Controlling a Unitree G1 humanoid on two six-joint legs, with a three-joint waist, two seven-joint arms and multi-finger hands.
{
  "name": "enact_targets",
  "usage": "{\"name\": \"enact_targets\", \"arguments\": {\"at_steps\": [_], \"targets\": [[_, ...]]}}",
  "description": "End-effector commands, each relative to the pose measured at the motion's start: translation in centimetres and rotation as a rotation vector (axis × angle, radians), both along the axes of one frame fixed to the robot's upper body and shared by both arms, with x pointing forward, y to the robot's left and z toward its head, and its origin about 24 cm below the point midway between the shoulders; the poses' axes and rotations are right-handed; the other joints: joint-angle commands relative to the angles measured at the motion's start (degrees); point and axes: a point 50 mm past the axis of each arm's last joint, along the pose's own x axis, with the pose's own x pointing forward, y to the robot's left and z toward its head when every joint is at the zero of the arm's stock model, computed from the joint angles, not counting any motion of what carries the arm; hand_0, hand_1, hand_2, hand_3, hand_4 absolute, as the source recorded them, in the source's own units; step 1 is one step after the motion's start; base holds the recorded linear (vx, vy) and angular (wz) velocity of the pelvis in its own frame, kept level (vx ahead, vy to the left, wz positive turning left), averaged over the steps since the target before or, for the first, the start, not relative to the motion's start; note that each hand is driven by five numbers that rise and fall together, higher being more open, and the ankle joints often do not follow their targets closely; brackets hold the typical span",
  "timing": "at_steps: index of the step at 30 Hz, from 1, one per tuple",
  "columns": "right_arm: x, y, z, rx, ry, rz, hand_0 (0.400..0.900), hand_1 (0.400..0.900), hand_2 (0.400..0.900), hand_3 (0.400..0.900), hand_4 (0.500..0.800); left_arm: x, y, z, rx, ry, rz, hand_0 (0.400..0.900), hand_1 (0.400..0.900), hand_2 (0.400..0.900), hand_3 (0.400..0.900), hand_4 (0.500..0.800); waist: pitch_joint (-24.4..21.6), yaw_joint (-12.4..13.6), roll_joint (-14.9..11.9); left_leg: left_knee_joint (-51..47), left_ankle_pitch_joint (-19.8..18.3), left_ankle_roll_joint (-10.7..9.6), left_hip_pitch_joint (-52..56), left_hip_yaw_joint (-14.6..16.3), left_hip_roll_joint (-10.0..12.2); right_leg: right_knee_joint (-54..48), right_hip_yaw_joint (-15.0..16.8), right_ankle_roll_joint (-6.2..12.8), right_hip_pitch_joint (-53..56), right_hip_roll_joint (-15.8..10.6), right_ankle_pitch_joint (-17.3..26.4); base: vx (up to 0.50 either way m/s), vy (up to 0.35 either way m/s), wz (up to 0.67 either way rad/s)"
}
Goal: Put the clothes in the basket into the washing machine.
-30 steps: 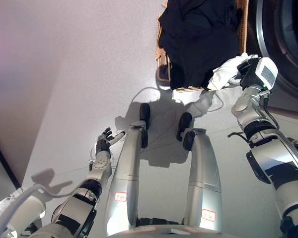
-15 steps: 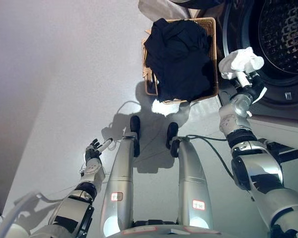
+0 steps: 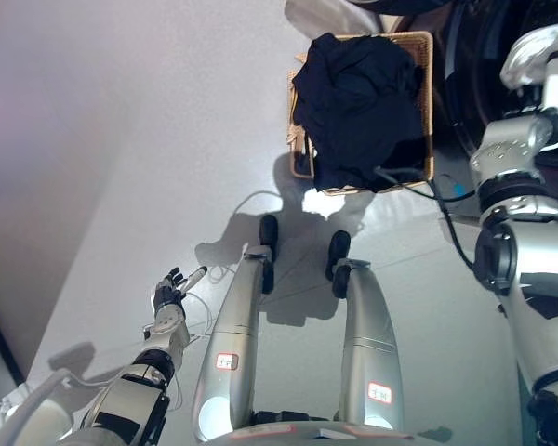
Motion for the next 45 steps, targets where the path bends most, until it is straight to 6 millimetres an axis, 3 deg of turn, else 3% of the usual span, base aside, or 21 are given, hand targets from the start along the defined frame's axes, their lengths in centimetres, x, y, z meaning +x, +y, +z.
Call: {"name": "enact_targets", "arguments": {"at_steps": [1, 7, 8, 9, 10, 11, 12, 19, 25, 28, 31, 35, 36, 37, 38, 41, 45], "targets": [[-3.3, -4.1, 4.1, -0.179, -0.051, -0.188, 0.4, 0.4, 0.4, 0.4, 0.5, -4.1, 0.0, -2.7, -0.003, 0.116, 0.026, 0.9, 0.9, 0.9, 0.9, 0.8, -3.94, -0.28, 5.76, 0.09, -4.77, -1.12, -0.41, 0.95, -1.27, 0.69, 2.4, 2.19, -2.37, 1.77, -1.53, 0.05, -0.056, 0.06], [-4.3, -4.6, 6.7, -0.301, 0.012, -0.264, 0.4, 0.4, 0.4, 0.4, 0.5, -4.4, -0.6, -2.9, -0.01, 0.109, 0.022, 0.9, 0.9, 0.9, 0.9, 0.8, -3.63, -0.12, 7.06, 4.06, -5.92, -1.24, -3.31, 1.93, -1.77, 5.9, 3.33, 2.26, -6.28, 1.14, -2.75, 0.03, -0.044, 0.04], [-4.3, -4.4, 7.1, -0.323, 0.011, -0.264, 0.573, 0.573, 0.573, 0.573, 0.604, -4.5, -0.7, -3.0, -0.012, 0.108, 0.025, 0.9, 0.9, 0.9, 0.9, 0.8, -3.58, -0.14, 7.11, 4.26, -5.93, -1.31, -3.55, 2.03, -1.78, 6.25, 3.5, 2.26, -6.62, 1.08, -2.79, 0.02, -0.041, 0.03], [-4.4, -4.4, 7.4, -0.346, 0.015, -0.268, 0.631, 0.631, 0.631, 0.631, 0.639, -4.6, -0.8, -3.1, -0.015, 0.111, 0.025, 0.9, 0.9, 0.9, 0.9, 0.8, -3.53, -0.25, 7.13, 4.48, -5.91, -1.39, -3.78, 2.12, -1.8, 6.55, 3.61, 2.29, -6.89, 1.04, -2.78, 0.01, -0.041, 0.05], [-4.5, -4.5, 7.7, -0.356, 0.01, -0.276, 0.851, 0.851, 0.851, 0.851, 0.771, -4.6, -0.8, -3.1, -0.016, 0.11, 0.025, 0.9, 0.9, 0.9, 0.9, 0.8, -3.54, -0.28, 7.21, 4.55, -5.91, -1.45, -3.95, 2.23, -1.86, 6.8, 3.68, 2.3, -7.16, 1.03, -2.86, 0.01, -0.038, 0.04], [-4.6, -4.5, 8.0, -0.373, 0.013, -0.281, 0.851, 0.851, 0.851, 0.851, 0.771, -4.6, -0.9, -3.1, -0.017, 0.108, 0.024, 0.9, 0.9, 0.9, 0.9, 0.8, -3.49, -0.28, 7.23, 4.72, -5.85, -1.5, -4.05, 2.25, -1.97, 7.22, 3.74, 2.33, -7.41, 1.06, -2.93, 0.01, -0.038, 0.05], [-4.6, -4.5, 8.2, -0.38, 0.007, -0.281, 0.9, 0.9, 0.9, 0.9, 0.8, -4.7, -1.1, -3.2, -0.02, 0.11, 0.019, 0.9, 0.9, 0.9, 0.9, 0.8, -3.39, -0.33, 7.32, 4.96, -5.83, -1.5, -4.22, 2.27, -2.01, 7.71, 3.77, 2.32, -7.67, 1.06, -3.0, 0.01, -0.034, 0.03], [-4.9, -4.6, 8.5, -0.382, -0.001, -0.311, 0.9, 0.9, 0.9, 0.9, 0.8, -5.1, -1.2, -3.4, -0.017, 0.124, 0.018, 0.9, 0.9, 0.9, 0.9, 0.8, -3.66, -0.48, 7.13, 5.67, -5.87, -1.75, -4.97, 2.2, -2.31, 8.72, 3.82, 2.16, -8.58, 1.07, -3.41, 0.0, -0.014, 0.02], [-3.1, -2.6, 6.5, -0.411, -0.008, -0.22, 0.9, 0.9, 0.9, 0.9, 0.8, -4.8, -1.3, -3.3, -0.024, 0.117, 0.033, 0.9, 0.9, 0.9, 0.9, 0.8, -3.78, -1.04, 6.38, 5.02, -5.49, -1.85, -4.45, 1.8, -2.15, 7.96, 3.63, 2.0, -7.87, 1.35, -3.05, 0.0, 0.0, 0.0], [-1.6, -0.3, 4.3, -0.416, -0.022, -0.145, 0.9, 0.9, 0.9, 0.9, 0.8, -4.7, -1.1, -3.3, -0.03, 0.123, 0.06, 0.9, 0.9, 0.9, 0.9, 0.8, -3.53, -1.94, 5.61, 3.29, -5.26, -1.81, -3.03, 1.6, -1.88, 6.01, 3.4, 1.72, -6.25, 1.61, -2.74, -0.02, 0.014, -0.07], [-0.3, 3.3, 1.2, -0.47, -0.022, -0.047, 0.9, 0.9, 0.9, 0.9, 0.8, -4.7, -0.9, -3.3, -0.04, 0.134, 0.088, 0.9, 0.9, 0.9, 0.9, 0.8, -3.06, -3.16, 4.75, 0.81, -5.02, -1.66, -0.25, 1.45, -1.48, 3.08, 3.0, 1.48, -3.16, 2.13, -2.01, -0.03, 0.034, -0.12], [-0.2, 6.9, -5.4, -0.547, 0.075, 0.071, 0.9, 0.9, 0.9, 0.9, 0.8, -5.1, -0.7, -3.6, -0.054, 0.16, 0.119, 0.9, 0.9, 0.9, 0.9, 0.8, -3.09, -4.82, 3.33, -3.71, -4.54, -1.47, 5.32, 0.71, -1.25, -2.34, 2.32, 1.36, 3.13, 2.82, -0.68, -0.01, 0.042, -0.12], [-0.2, 7.1, -5.6, -0.546, 0.08, 0.072, 0.9, 0.9, 0.9, 0.9, 0.8, -5.2, -0.6, -3.7, -0.051, 0.164, 0.12, 0.9, 0.9, 0.9, 0.9, 0.8, -2.89, -4.87, 3.29, -4.23, -4.37, -1.48, 6.09, 0.61, -1.24, -2.85, 2.21, 1.36, 3.93, 2.85, -0.53, 0.01, 0.048, -0.08], [-0.5, 7.8, -8.2, -0.608, 0.159, 0.116, 0.9, 0.9, 0.9, 0.9, 0.8, -5.2, -0.9, -3.8, -0.062, 0.169, 0.111, 0.9, 0.9, 0.9, 0.9, 0.8, -2.83, -5.32, 2.77, -5.62, -4.46, -1.46, 8.54, 0.4, -1.24, -4.59, 2.08, 1.52, 6.65, 3.16, -0.39, 0.01, 0.038, -0.1], [-0.9, 8.1, -9.3, -0.617, 0.182, 0.127, 0.9, 0.9, 0.9, 0.9, 0.8, -5.3, -0.5, -3.8, -0.052, 0.178, 0.113, 0.9, 0.9, 0.9, 0.9, 0.8, -3.0, -5.54, 2.35, -6.15, -4.23, -1.33, 9.59, 0.08, -1.31, -5.7, 1.7, 1.54, 8.0, 3.25, 0.05, 0.01, 0.057, -0.12], [-2.7, 9.7, -16.7, -0.652, 0.38, 0.282, 0.9, 0.9, 0.9, 0.9, 0.8, -6.1, -0.7, -4.3, -0.069, 0.21, 0.106, 0.9, 0.9, 0.9, 0.9, 0.8, -3.19, -6.08, 0.96, -9.41, -4.28, -1.14, 16.16, -0.55, -1.1, -10.69, 0.87, 2.03, 15.56, 3.69, 1.0, 0.02, 0.072, -0.12], [-6.6, 9.0, -25.3, -0.721, 0.744, 0.416, 0.9, 0.9, 0.9, 0.9, 0.8, -7.2, -0.5, -4.9, -0.048, 0.257, 0.052, 0.9, 0.9, 0.9, 0.9, 0.8, -4.3, -6.07, -0.35, -14.95, -4.12, -1.08, 26.87, -1.43, -1.17, -18.53, -0.78, 3.16, 27.37, 3.8, 2.73, 0.03, 0.089, 0.03]]}}
